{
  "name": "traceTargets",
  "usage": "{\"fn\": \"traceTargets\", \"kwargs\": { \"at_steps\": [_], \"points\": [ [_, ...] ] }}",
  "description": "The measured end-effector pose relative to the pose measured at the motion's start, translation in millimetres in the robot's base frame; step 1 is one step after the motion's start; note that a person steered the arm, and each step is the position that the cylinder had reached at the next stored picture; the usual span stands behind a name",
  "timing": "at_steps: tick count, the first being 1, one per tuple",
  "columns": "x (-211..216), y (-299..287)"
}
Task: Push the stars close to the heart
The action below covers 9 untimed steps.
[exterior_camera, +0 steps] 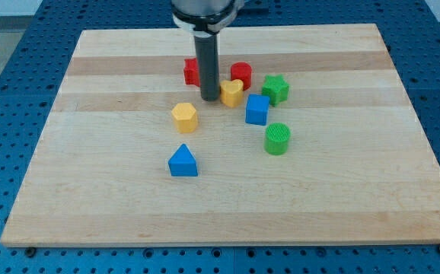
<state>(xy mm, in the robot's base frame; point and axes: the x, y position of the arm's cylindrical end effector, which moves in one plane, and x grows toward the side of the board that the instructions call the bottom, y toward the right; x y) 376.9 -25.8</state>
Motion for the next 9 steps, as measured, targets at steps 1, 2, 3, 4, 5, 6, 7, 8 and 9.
{"fn": "traceTargets", "kwargs": {
  "at_steps": [1,2,3,4,5,6,7,8,9],
  "points": [
    [0,5],
    [0,-27],
    [-3,-71],
    [-30,-110],
    [-64,-125],
    [-90,-119],
    [-92,-93],
    [-90,-70],
    [-81,-53]
  ]
}}
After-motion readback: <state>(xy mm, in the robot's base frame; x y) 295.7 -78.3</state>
